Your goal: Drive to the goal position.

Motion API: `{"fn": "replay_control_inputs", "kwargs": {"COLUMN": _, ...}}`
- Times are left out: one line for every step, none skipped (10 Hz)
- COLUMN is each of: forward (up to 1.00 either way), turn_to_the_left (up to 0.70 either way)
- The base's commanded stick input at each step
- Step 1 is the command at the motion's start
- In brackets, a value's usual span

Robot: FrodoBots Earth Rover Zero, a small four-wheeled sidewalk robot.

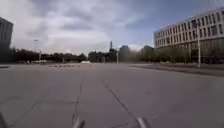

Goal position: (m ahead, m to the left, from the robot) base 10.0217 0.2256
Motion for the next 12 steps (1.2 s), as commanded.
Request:
{"fn": "replay_control_inputs", "kwargs": {"forward": 1.00, "turn_to_the_left": 0.00}}
{"fn": "replay_control_inputs", "kwargs": {"forward": 1.00, "turn_to_the_left": 0.00}}
{"fn": "replay_control_inputs", "kwargs": {"forward": 1.00, "turn_to_the_left": 0.00}}
{"fn": "replay_control_inputs", "kwargs": {"forward": 1.00, "turn_to_the_left": 0.00}}
{"fn": "replay_control_inputs", "kwargs": {"forward": 1.00, "turn_to_the_left": 0.00}}
{"fn": "replay_control_inputs", "kwargs": {"forward": 1.00, "turn_to_the_left": 0.00}}
{"fn": "replay_control_inputs", "kwargs": {"forward": 1.00, "turn_to_the_left": 0.00}}
{"fn": "replay_control_inputs", "kwargs": {"forward": 1.00, "turn_to_the_left": 0.00}}
{"fn": "replay_control_inputs", "kwargs": {"forward": 1.00, "turn_to_the_left": 0.00}}
{"fn": "replay_control_inputs", "kwargs": {"forward": 1.00, "turn_to_the_left": 0.00}}
{"fn": "replay_control_inputs", "kwargs": {"forward": 1.00, "turn_to_the_left": 0.00}}
{"fn": "replay_control_inputs", "kwargs": {"forward": 1.00, "turn_to_the_left": 0.00}}
